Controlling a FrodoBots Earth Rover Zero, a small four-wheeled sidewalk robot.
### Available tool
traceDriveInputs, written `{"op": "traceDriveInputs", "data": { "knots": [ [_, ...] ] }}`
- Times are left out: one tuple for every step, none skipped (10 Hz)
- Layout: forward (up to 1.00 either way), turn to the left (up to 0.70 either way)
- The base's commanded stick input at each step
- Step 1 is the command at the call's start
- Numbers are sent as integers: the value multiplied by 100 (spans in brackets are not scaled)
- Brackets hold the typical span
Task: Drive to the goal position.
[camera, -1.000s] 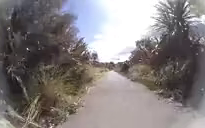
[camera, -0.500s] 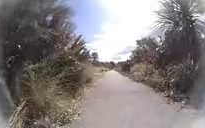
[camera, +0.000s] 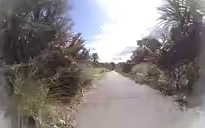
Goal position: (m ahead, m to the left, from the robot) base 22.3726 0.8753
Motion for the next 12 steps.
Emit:
{"op": "traceDriveInputs", "data": {
  "knots": [
    [70, 0],
    [70, 0],
    [70, 0],
    [70, -1],
    [70, -2],
    [70, -4],
    [70, -5],
    [70, -5],
    [70, -6],
    [70, -7],
    [70, -7],
    [70, -7]
  ]
}}
